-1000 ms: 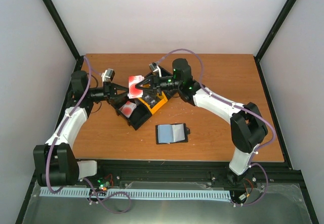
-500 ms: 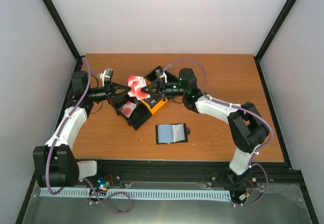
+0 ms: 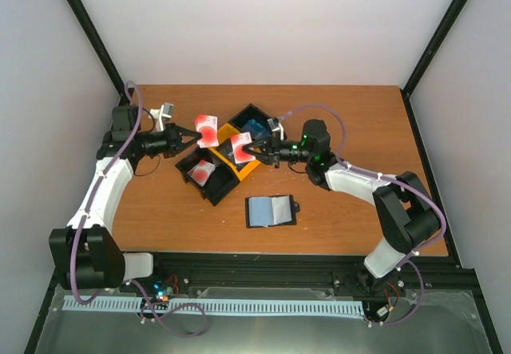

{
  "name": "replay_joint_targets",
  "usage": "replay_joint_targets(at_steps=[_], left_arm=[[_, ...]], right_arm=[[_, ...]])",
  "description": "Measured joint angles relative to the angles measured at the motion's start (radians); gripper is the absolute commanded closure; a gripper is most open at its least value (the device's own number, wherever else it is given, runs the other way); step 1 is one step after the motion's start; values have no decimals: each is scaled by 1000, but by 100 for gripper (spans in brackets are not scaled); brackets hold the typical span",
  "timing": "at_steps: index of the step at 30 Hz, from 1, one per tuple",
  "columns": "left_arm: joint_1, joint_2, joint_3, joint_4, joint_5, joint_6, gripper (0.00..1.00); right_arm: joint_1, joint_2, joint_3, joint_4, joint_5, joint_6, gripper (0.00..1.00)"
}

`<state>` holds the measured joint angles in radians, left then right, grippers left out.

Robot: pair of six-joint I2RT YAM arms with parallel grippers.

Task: Put the credit cards into the card holder
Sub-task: Place the credit card in the storage box.

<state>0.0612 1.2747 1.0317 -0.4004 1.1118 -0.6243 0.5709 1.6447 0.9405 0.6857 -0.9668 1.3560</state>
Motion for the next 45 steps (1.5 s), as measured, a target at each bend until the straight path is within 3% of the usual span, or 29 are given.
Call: replay_joint_targets(at_steps=[6,13,27,29,35,45], left_arm=[[-26,47,12,-252,-255,225,99],[-116,157,11,-391,-501,294,99],[-138,328,54,-427,-585,333,99],[-143,352,74,-432,-587,348,96],[-155,406,133,-446,-666,354,70],[-159,407,187,-479,-809,341,62]], right_arm=[[-37,-27,-119,-5,14,-9,97],[-37,-47,-137,-63,18,-56,97],[-37,-79,-126,-132,32,-107,97],[-37,-79,-126,-133,32,-107,97],[-37,-87,-126,-183,44,-138,97],[-37,-183,-121,-463,142,-315,97]])
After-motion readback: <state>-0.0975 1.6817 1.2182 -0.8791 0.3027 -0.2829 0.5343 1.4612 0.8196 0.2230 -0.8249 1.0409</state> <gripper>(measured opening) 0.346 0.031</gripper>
